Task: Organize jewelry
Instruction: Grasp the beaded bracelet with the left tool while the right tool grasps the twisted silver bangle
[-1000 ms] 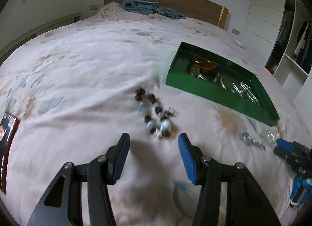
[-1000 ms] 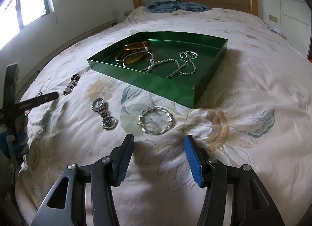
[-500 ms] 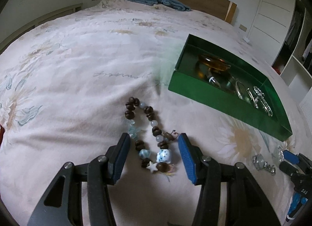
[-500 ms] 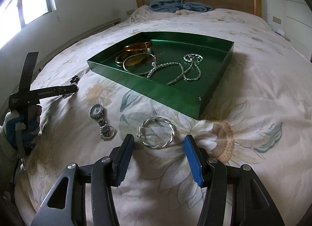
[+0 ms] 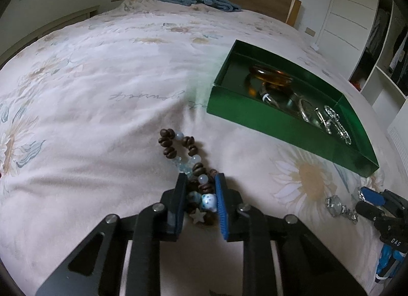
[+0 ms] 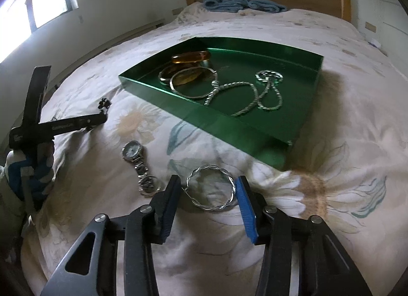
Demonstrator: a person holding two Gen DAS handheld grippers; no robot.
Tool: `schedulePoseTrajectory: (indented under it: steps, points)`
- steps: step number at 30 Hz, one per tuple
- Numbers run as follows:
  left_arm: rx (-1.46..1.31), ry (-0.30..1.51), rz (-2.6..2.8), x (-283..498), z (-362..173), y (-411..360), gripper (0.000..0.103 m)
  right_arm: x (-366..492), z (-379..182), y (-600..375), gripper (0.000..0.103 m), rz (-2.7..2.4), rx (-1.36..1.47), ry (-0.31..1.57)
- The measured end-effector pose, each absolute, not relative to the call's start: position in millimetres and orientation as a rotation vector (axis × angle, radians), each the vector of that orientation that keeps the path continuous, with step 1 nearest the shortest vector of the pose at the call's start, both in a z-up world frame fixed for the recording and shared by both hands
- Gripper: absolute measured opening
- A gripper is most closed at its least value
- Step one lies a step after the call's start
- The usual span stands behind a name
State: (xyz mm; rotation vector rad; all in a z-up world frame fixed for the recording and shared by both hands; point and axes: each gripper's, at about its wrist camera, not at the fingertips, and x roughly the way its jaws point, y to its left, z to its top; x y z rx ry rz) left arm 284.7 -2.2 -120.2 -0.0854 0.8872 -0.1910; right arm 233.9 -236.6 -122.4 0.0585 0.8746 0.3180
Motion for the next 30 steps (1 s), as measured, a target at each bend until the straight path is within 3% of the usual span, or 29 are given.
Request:
schedulePoseTrajectory:
  steps: [15,30]
  points:
    - [-0.112,0.846,-0.213,268,-114,6,0.019,231,-121,-221,0.042,0.423,0.107,0.867]
    - [-0.177,0.773,-0.191,215,-70,47,0.019,213,-113,-219,0.042,0.422,0.095,0.85]
